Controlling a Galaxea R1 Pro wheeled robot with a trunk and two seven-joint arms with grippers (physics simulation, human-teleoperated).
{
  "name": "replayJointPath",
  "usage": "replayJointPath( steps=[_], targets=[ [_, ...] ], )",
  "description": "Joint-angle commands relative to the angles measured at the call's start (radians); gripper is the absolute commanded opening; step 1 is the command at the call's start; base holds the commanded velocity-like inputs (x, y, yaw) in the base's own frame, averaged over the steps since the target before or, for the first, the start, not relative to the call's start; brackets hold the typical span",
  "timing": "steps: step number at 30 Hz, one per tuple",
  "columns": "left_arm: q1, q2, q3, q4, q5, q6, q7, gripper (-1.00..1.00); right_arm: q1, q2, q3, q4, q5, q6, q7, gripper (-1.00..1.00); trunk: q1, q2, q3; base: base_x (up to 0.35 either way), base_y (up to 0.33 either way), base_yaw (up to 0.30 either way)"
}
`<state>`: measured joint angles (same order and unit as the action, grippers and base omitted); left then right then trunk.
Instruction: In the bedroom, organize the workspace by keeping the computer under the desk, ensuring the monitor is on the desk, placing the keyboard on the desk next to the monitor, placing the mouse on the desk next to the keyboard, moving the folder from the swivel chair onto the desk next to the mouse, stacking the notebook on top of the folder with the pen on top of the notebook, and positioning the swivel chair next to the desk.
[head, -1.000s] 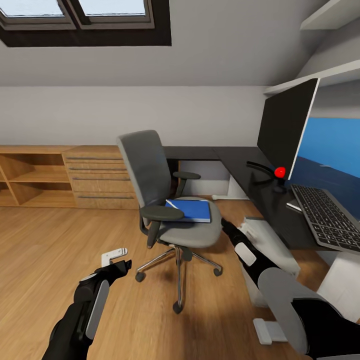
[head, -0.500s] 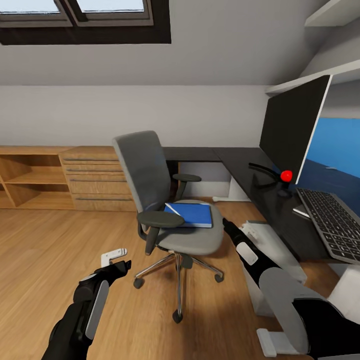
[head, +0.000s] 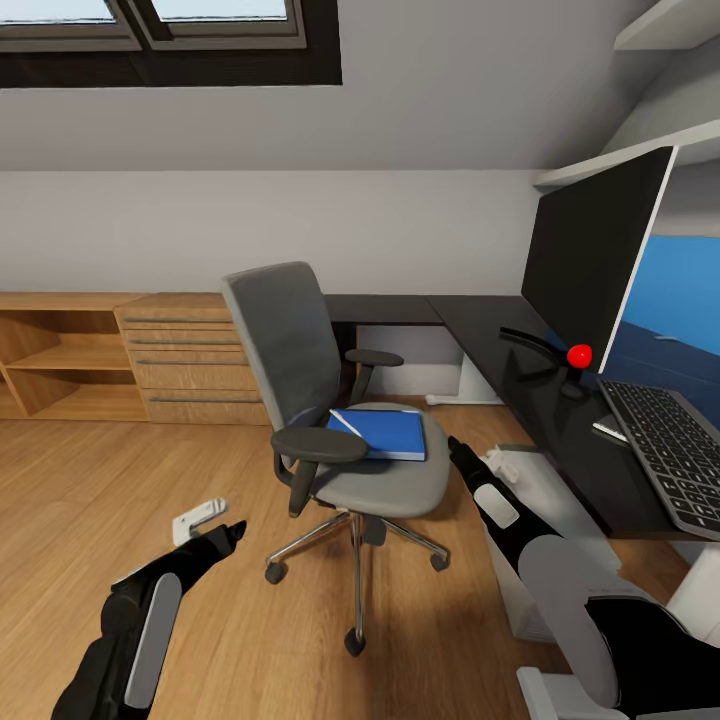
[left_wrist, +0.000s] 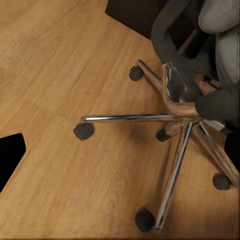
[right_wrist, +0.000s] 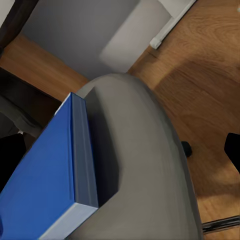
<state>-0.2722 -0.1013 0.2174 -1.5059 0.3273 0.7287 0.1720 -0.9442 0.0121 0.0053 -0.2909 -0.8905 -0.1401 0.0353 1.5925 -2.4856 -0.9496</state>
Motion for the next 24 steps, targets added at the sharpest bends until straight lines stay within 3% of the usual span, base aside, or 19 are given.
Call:
replayJointPath(
  steps=[1, 6, 7, 12, 24],
  targets=[
    [0.021, -0.001, 0.001, -0.038, 0.017, 0.013, 0.007, 1.00, -0.001, 0.000, 0.001, 0.001, -0.009, -0.004, 0.003, 1.00, 0.000, 0.000, -0.001, 0.000, 0.000, 0.000],
    [0.064, -0.003, -0.001, -0.098, 0.029, 0.029, 0.006, 1.00, -0.001, -0.004, 0.000, 0.002, -0.010, -0.004, 0.002, 1.00, 0.000, 0.000, -0.001, 0.000, 0.000, 0.000],
    [0.069, -0.004, -0.022, -0.103, 0.029, 0.031, 0.006, 1.00, -0.001, -0.021, -0.001, 0.002, -0.011, -0.004, 0.002, 1.00, 0.000, 0.000, -0.001, 0.000, 0.000, 0.000],
    [0.070, -0.003, -0.090, -0.106, 0.029, 0.031, 0.008, 1.00, -0.001, -0.027, -0.001, 0.003, -0.012, -0.004, 0.001, 1.00, 0.000, 0.000, -0.001, 0.000, 0.000, 0.000],
    [0.070, -0.003, -0.099, -0.109, 0.029, 0.029, 0.011, 1.00, 0.001, -0.026, 0.001, -0.001, -0.010, -0.004, 0.000, 1.00, 0.012, -0.017, -0.042, 0.000, 0.000, 0.000]
  ],
)
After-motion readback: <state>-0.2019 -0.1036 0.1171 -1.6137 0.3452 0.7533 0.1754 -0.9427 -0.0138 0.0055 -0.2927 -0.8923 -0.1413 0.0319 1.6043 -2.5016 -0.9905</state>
